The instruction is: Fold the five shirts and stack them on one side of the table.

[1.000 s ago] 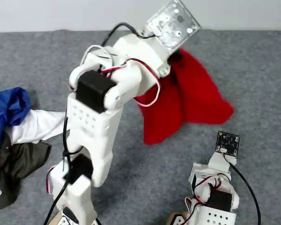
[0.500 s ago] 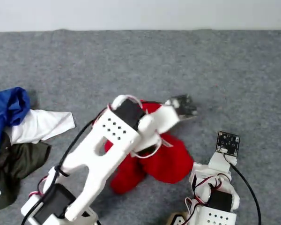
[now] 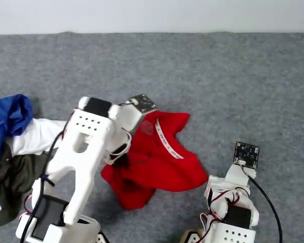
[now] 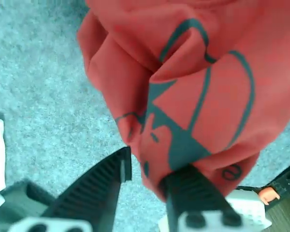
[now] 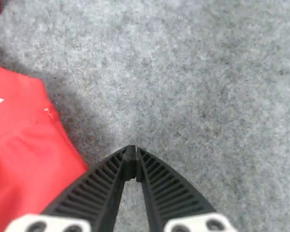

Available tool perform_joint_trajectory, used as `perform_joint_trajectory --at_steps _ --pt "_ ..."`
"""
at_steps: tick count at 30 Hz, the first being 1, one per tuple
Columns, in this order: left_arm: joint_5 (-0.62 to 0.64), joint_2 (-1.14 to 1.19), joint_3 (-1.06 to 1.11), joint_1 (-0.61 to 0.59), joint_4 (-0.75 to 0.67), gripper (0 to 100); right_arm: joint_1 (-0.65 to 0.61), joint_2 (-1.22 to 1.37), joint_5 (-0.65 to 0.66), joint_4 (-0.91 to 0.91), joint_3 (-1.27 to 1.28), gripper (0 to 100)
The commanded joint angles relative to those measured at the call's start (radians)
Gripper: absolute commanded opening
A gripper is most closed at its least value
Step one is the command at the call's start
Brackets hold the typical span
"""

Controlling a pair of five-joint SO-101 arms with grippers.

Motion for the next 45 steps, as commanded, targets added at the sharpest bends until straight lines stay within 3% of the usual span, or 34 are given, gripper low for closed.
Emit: perform_joint_trajectory --at_steps 1,12,18,23,33,40,45 --pt "0.002 -0.055 -0.004 -0.011 0.018 12 0.012 -0.012 -0.008 0.004 0.012 1.1" --pt "0.206 -0.055 -0.004 -0.025 0.04 11 0.012 -0.012 -0.008 0.004 0.012 1.3" --pt "0.249 -0.078 -0.035 -0.026 0.038 9 -0.004 -0.012 -0.006 0.001 0.008 1.3" --pt "0.252 -0.224 -0.124 -0.032 0.037 6 0.001 -0.012 -0.003 0.001 -0.198 1.3" --pt "0.252 -0.31 -0.107 -0.23 -0.025 8 -0.219 0.024 -0.003 -0.028 -0.47 1.5" --pt "0.252 -0.132 -0.038 -0.402 -0.074 14 -0.306 0.404 -0.011 -0.024 -0.624 1.5" --pt "0.247 -0.092 -0.042 -0.397 -0.009 16 -0.414 0.765 0.005 0.062 -0.861 1.5"
